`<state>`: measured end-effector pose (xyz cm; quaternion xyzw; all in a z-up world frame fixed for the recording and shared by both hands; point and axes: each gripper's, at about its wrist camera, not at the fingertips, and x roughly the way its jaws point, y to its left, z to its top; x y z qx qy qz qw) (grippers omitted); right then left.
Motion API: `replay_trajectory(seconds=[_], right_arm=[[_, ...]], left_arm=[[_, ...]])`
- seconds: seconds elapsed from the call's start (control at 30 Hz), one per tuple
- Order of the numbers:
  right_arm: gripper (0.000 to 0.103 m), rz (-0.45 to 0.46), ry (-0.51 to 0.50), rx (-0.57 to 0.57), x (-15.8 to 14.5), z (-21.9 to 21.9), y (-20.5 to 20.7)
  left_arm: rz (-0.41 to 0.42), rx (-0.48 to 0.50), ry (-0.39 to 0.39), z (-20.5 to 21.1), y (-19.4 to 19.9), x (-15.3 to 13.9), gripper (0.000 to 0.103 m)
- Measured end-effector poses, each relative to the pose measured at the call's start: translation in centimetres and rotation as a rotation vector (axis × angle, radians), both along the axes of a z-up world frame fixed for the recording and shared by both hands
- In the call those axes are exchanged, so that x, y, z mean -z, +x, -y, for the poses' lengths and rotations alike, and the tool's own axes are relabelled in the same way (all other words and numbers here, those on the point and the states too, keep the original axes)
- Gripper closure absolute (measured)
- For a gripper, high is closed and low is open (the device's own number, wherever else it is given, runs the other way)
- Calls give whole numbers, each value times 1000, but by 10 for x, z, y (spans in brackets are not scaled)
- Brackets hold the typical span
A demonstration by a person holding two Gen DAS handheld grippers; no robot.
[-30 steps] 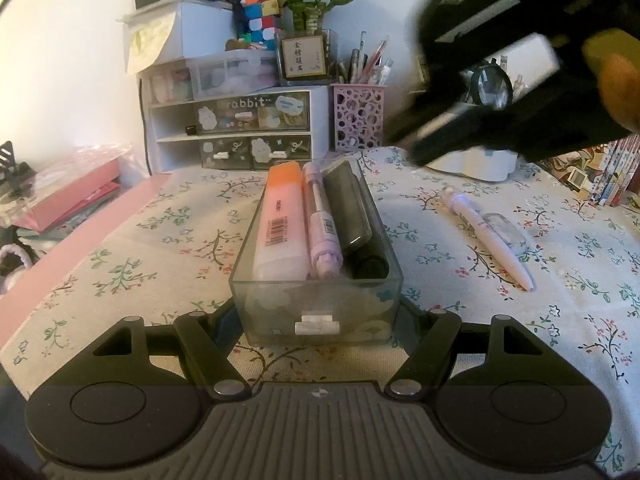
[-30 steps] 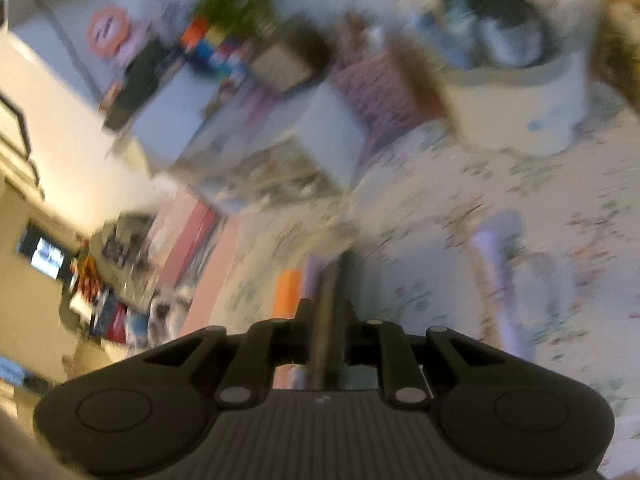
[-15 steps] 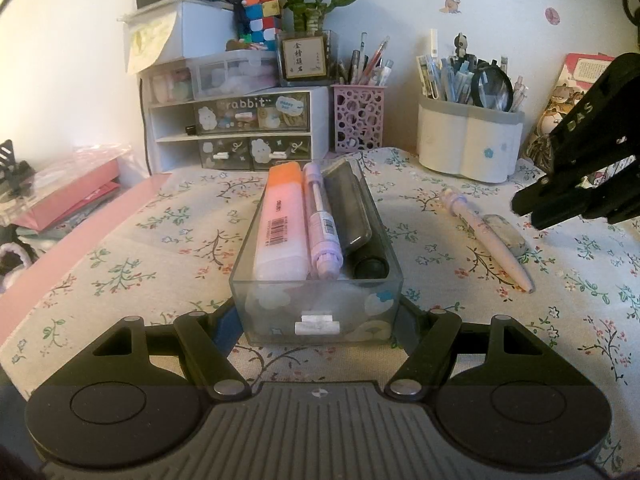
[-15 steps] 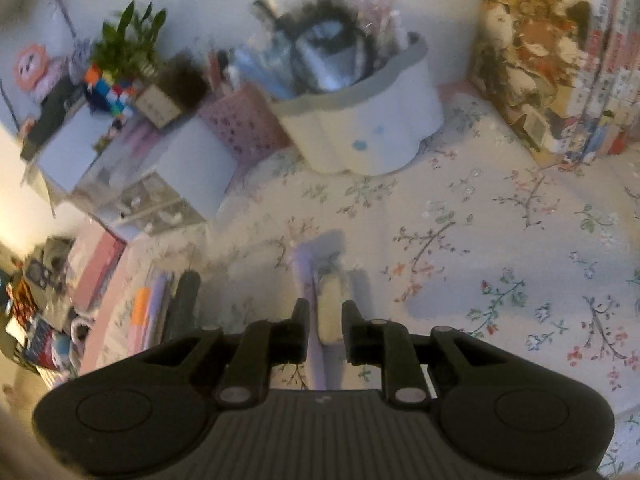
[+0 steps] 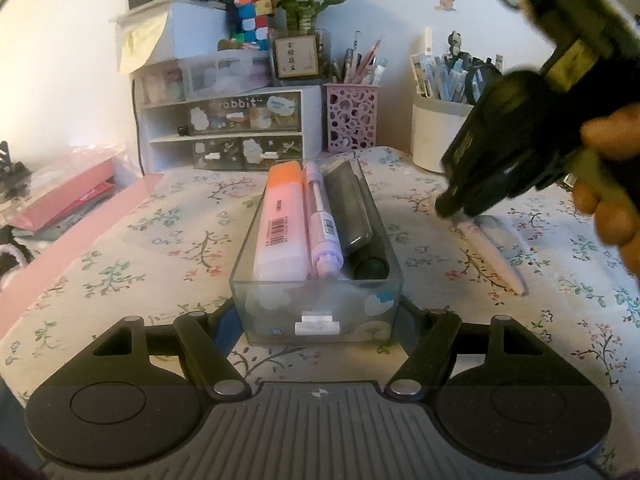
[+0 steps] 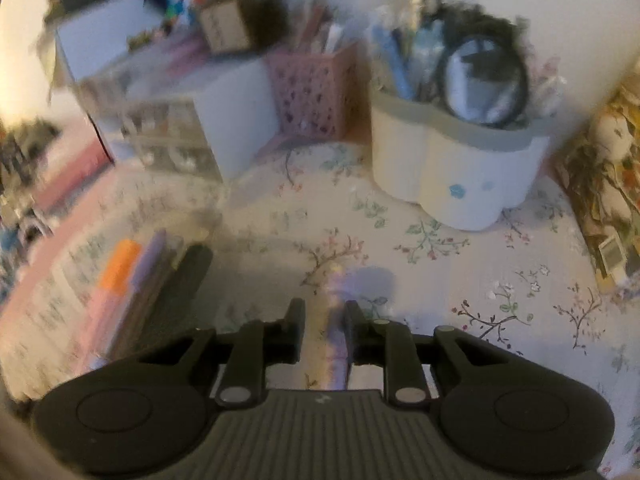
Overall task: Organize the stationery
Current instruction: 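Grasp the pink-and-white pen on the cloth with the right tool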
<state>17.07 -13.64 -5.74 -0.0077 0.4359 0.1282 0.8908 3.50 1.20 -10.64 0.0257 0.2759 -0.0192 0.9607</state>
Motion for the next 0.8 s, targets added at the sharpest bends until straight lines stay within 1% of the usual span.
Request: replay_trajectory(seconds=[0.07, 0.23, 0.47, 0.6, 0.8], right_arm=[[78, 8, -15, -6, 5, -2, 0], [80, -4, 20, 19, 8, 2, -1], [81, -3, 115, 85, 7, 13, -4], [81, 0, 150, 100, 7, 17, -8], [81, 8, 265, 143, -3, 38, -19]], left_arm=[[1, 5, -2, 0, 0, 0, 31], [2, 5, -6, 0, 0, 0, 31], [-3, -21, -6, 6, 3, -1, 31], [-5, -16, -8, 6, 3, -1, 31], [-8, -16, -13, 6, 4, -1, 31]])
